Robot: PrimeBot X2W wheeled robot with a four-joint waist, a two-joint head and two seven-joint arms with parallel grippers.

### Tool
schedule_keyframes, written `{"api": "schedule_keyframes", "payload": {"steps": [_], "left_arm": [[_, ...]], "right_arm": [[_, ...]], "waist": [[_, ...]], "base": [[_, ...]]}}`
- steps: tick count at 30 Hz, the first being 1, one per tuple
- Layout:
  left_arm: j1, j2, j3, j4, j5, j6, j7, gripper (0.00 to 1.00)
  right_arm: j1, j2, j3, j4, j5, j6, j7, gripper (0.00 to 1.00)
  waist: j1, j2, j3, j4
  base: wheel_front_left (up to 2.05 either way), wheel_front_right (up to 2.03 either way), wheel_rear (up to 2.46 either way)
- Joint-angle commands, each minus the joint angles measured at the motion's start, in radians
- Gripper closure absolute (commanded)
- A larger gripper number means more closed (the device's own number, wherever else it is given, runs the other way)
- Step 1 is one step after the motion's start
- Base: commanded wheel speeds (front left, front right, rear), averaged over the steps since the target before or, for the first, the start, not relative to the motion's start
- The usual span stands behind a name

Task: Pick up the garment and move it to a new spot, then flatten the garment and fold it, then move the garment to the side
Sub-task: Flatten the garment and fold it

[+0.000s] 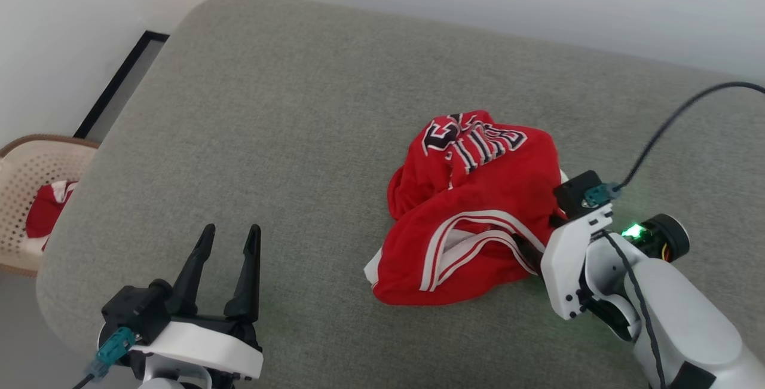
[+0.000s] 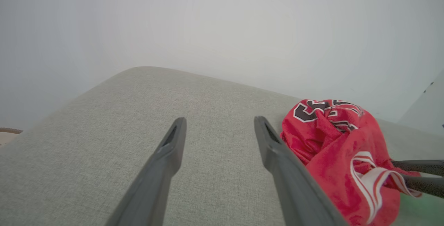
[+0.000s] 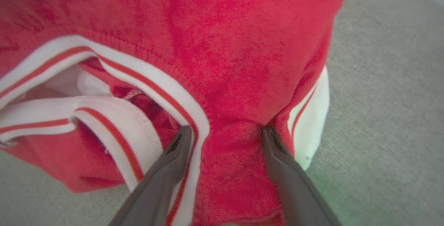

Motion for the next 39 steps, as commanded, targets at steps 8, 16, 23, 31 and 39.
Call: {"api": "schedule_keyframes", "payload": {"steps": [8, 16, 23, 31, 39], "left_arm": [[-0.026, -0.016, 0.015, 0.029, -0.008, -0.009, -0.009, 0.00], [-0.004, -0.017, 0.041, 0.019, 0.000, -0.014, -0.009, 0.00], [-0.002, -0.028, 0.050, 0.021, 0.003, -0.017, -0.009, 0.00], [0.012, -0.024, 0.064, 0.023, 0.005, -0.017, -0.009, 0.00], [0.032, -0.011, 0.060, 0.013, -0.002, -0.017, -0.009, 0.00]], "right_arm": [[-0.065, -0.005, 0.083, 0.010, 0.039, 0.000, 0.000, 1.00], [-0.021, -0.021, 0.204, -0.214, 0.112, 0.000, 0.077, 1.00], [0.035, -0.021, 0.283, -0.312, 0.158, 0.000, 0.151, 0.00], [0.070, -0.048, 0.206, -0.412, 0.195, 0.000, 0.159, 0.00], [0.139, -0.099, 0.055, -0.541, 0.158, 0.000, 0.202, 0.00]], "waist": [[0.0000, 0.0000, 0.011, 0.020], [0.0000, 0.0000, -0.007, 0.010], [0.0000, 0.0000, -0.007, 0.004], [0.0000, 0.0000, -0.019, -0.015], [0.0000, 0.0000, -0.033, -0.034]], "base": [[0.00, 0.00, 0.00], [0.00, 0.00, 0.00], [0.00, 0.00, 0.00], [0.00, 0.00, 0.00], [0.00, 0.00, 0.00]]}}
